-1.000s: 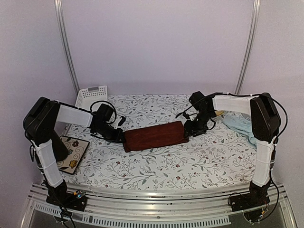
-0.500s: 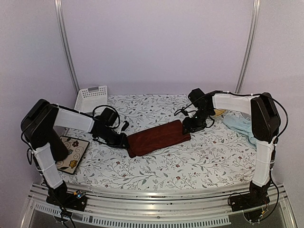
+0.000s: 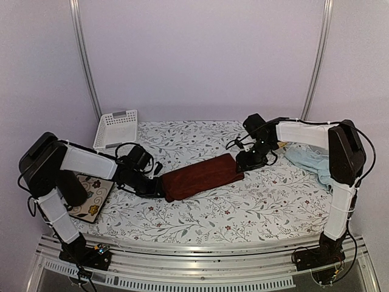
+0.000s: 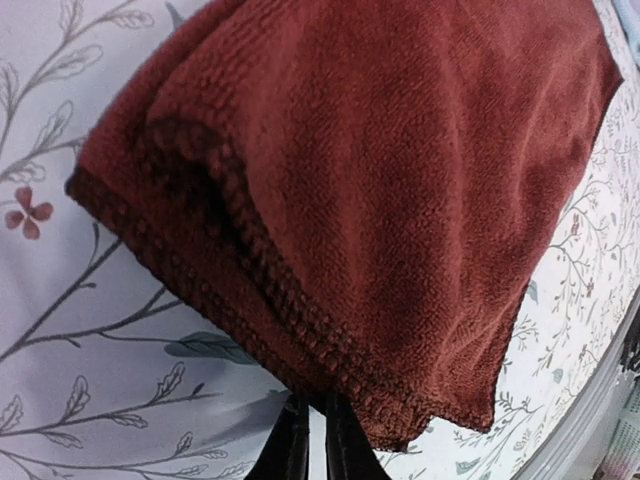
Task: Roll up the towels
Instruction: Rotate the towel at the center of the board.
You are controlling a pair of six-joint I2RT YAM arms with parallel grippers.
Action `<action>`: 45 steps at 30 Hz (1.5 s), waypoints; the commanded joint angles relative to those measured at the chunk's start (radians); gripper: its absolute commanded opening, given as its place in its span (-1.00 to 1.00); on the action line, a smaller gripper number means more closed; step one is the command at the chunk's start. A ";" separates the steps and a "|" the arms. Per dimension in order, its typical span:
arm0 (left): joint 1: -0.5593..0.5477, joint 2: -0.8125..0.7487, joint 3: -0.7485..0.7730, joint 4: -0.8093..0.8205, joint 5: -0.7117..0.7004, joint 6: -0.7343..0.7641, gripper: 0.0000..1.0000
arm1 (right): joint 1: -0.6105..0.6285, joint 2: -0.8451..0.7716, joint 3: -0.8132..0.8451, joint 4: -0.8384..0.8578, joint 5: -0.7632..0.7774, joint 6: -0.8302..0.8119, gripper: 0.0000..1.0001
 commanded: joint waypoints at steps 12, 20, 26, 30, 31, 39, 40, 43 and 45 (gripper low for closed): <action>-0.364 0.100 0.140 -0.009 -0.219 -0.371 -0.79 | 0.039 -0.370 -0.288 0.034 0.021 -0.001 0.26; -0.486 0.178 0.250 -0.018 -0.263 -0.446 -0.78 | 0.038 -0.410 -0.365 0.059 0.003 0.016 0.39; -0.492 0.085 0.301 -0.130 -0.299 -0.407 -0.47 | 0.007 -0.338 -0.315 0.124 -0.082 0.059 0.50; -0.462 0.013 0.336 -0.217 -0.344 -0.353 -0.40 | -0.053 -0.259 -0.292 0.170 -0.164 0.107 0.50; -0.445 -0.004 0.337 -0.229 -0.347 -0.343 -0.38 | -0.062 -0.234 -0.265 0.175 -0.177 0.119 0.49; -0.228 -0.059 0.341 -0.286 -0.326 -0.148 -0.23 | -0.079 -0.080 -0.186 0.224 -0.216 0.223 0.37; -0.195 -0.056 0.340 -0.286 -0.313 -0.122 -0.22 | -0.079 -0.067 -0.180 0.227 -0.215 0.234 0.36; -0.112 -0.041 0.337 -0.272 -0.280 -0.045 -0.17 | -0.079 -0.031 -0.159 0.233 -0.206 0.251 0.34; -0.070 -0.023 0.340 -0.263 -0.269 -0.005 -0.10 | -0.079 -0.007 -0.144 0.232 -0.201 0.256 0.33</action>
